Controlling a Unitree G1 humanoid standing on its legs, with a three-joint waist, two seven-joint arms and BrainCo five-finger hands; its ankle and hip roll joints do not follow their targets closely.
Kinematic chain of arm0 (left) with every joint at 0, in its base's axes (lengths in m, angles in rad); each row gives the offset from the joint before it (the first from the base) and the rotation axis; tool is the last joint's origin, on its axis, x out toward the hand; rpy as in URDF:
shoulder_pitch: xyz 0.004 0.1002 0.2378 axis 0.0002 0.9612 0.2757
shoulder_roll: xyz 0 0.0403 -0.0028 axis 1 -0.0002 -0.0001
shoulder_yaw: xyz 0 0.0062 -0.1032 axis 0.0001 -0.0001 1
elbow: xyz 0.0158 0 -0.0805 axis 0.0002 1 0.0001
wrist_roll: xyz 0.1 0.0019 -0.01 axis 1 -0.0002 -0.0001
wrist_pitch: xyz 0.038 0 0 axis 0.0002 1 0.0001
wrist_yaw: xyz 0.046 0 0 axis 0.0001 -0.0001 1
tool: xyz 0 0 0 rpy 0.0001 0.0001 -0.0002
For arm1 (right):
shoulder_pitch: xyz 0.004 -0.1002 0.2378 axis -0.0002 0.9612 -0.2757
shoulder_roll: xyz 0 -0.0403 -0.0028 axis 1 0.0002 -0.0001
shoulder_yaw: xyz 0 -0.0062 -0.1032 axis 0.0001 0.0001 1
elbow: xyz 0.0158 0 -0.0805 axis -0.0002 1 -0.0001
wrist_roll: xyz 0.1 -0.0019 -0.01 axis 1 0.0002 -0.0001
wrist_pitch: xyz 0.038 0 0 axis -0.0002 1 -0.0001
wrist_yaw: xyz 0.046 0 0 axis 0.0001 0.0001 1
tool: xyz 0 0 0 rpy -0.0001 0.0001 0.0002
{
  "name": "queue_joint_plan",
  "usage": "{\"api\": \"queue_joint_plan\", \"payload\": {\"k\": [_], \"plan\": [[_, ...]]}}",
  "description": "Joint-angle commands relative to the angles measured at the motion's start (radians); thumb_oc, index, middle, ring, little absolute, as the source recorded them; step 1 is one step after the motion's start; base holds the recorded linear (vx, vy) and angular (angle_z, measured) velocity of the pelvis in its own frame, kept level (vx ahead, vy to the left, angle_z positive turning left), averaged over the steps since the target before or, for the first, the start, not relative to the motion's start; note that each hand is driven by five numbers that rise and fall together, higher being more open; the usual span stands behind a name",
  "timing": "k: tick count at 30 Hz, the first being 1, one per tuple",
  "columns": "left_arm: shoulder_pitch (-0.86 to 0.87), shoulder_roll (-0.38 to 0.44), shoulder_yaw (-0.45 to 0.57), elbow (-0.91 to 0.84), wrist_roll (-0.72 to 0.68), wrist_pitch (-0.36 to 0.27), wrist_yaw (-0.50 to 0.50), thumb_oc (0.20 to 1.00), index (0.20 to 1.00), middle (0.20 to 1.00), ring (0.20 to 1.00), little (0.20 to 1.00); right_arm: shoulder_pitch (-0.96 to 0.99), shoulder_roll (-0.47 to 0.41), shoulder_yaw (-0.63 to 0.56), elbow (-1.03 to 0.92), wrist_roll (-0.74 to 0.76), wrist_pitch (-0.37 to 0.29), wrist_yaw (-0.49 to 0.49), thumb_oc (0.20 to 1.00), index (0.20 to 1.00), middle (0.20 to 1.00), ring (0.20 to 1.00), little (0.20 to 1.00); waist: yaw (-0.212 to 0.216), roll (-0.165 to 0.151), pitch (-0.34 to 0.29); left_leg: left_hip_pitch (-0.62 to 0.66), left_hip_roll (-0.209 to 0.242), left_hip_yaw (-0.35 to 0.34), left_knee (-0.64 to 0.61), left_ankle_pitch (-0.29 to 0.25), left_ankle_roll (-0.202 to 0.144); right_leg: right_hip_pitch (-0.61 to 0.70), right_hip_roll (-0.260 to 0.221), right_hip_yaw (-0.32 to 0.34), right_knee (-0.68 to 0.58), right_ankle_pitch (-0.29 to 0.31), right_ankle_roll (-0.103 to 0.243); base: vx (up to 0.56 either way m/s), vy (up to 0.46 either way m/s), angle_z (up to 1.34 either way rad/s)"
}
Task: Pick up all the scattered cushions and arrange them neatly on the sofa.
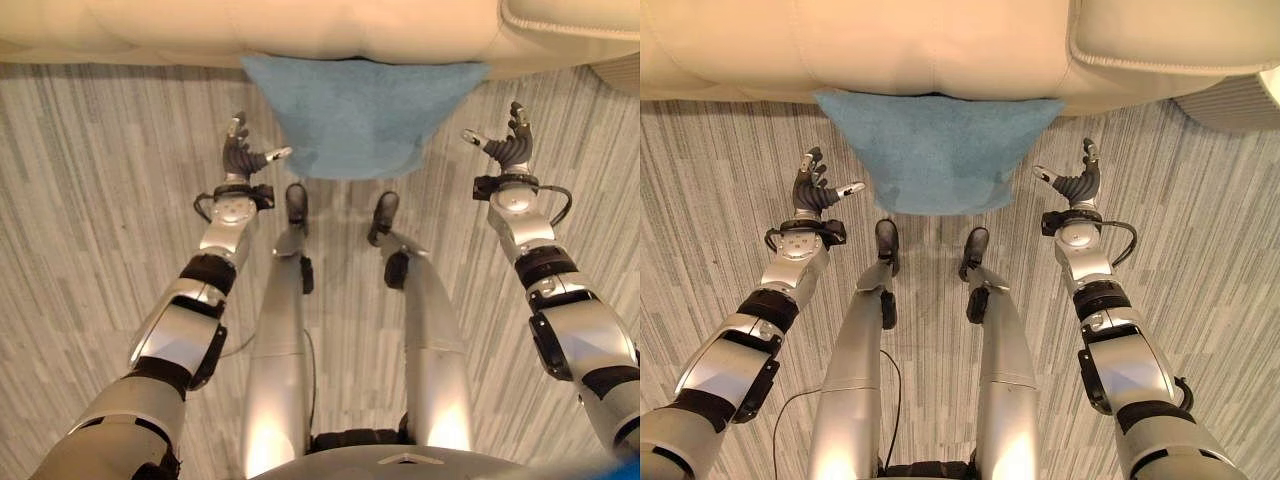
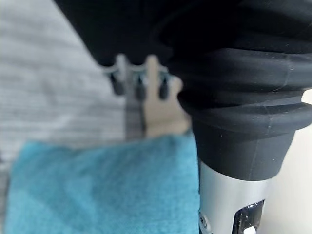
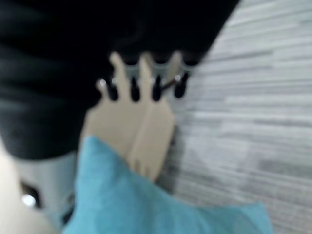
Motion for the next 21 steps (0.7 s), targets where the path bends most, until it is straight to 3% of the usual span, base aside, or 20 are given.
{"api": "queue_joint_plan", "payload": {"k": [1,8,10,21], "plan": [[0.091,-0.009,0.026,-0.022,-0.041,-0.044,0.034,1.000,1.000,1.000,1.000,1.000,0.088,-0.037,-0.001,-0.046,0.052,-0.058,-0.034,1.000,1.000,1.000,1.000,1.000,-0.013,0.027,-0.130,-0.046,0.017,-0.059,0.085,-0.121,-0.022,-0.003,-0.043,0.005,0.000,-0.017,0.153,0.05,0.028,-0.21],[0.010,0.030,0.006,-0.015,-0.071,-0.044,0.030,1.000,1.000,1.000,1.000,1.000,0.035,-0.067,0.004,-0.076,0.136,-0.091,-0.005,1.000,1.000,1.000,1.000,1.000,-0.034,0.029,-0.123,-0.166,0.014,-0.055,0.173,-0.150,-0.015,-0.143,-0.047,0.036,0.075,-0.029,0.153,0.04,0.003,-0.08],[-0.085,0.087,-0.019,-0.001,-0.085,-0.043,0.029,1.000,1.000,1.000,1.000,1.000,-0.051,-0.099,0.038,-0.097,0.195,-0.112,0.014,1.000,1.000,1.000,1.000,1.000,-0.043,0.033,-0.116,-0.256,0.014,-0.051,0.231,-0.160,-0.014,-0.245,-0.048,0.058,0.131,-0.035,0.150,0.10,-0.009,-0.09],[-0.273,0.169,-0.103,-0.025,-0.104,-0.055,0.047,1.000,1.000,1.000,1.000,1.000,-0.237,-0.122,0.137,-0.114,0.253,-0.133,0.024,1.000,1.000,1.000,1.000,1.000,-0.047,0.044,-0.101,-0.422,0.012,-0.068,0.342,-0.179,-0.016,-0.416,-0.034,0.091,0.227,-0.043,0.150,0.06,-0.009,-0.04]]}}
